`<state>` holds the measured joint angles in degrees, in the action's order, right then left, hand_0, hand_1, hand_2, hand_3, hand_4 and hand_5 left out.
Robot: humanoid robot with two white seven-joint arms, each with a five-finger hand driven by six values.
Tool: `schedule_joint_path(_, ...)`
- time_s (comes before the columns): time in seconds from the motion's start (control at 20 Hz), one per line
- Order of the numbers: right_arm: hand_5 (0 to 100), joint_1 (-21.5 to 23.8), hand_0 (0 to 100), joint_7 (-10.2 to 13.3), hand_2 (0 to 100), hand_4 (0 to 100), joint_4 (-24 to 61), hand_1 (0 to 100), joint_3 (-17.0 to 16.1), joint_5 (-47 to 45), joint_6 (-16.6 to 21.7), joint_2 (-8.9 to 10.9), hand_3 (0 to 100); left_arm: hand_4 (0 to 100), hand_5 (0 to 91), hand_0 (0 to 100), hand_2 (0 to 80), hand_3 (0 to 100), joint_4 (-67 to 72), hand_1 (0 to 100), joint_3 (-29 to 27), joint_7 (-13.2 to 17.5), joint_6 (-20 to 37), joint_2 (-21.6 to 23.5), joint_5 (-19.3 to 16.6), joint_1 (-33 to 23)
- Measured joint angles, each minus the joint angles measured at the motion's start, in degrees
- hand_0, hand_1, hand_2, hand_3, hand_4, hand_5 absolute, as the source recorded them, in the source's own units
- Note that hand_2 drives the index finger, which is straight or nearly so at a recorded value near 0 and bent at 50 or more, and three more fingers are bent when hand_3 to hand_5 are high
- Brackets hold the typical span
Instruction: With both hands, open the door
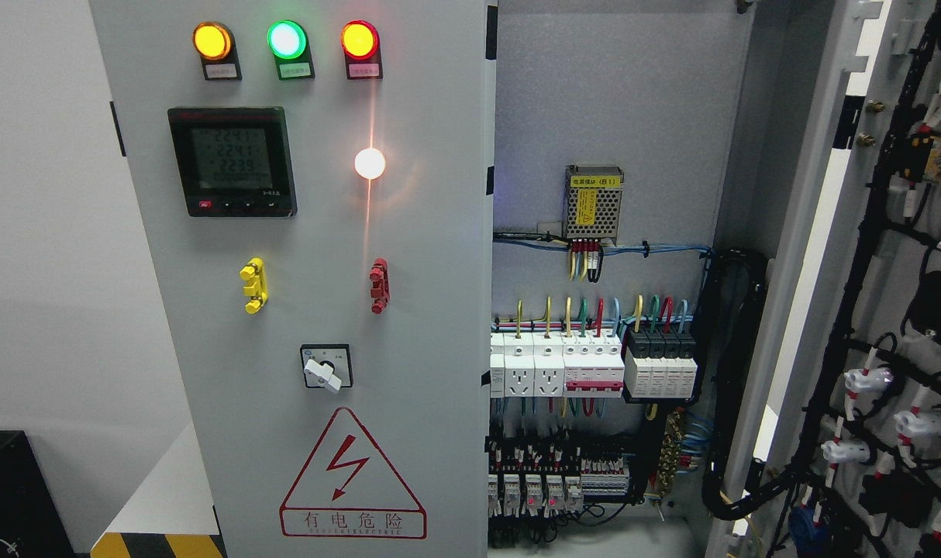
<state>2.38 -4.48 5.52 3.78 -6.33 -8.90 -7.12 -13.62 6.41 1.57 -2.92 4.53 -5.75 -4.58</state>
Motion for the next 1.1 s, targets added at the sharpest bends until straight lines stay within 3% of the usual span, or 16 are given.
schedule_joint_path(0.55,0,0.0,0,0.0,0,0,0.0,0,0.0,0.0,0.0,0.00,0,0,0.0,0,0.0,0,3.6,0,-9.6,-0.4,0.0,-2.9,-2.2,-0.6)
schedule_joint_path(1.1,0,0.0,0,0.0,0,0,0.0,0,0.0,0.0,0.0,0.00,0,0,0.0,0,0.0,0,4.8,0,-11.4,0.1,0.2,-6.0,-2.4,-0.6)
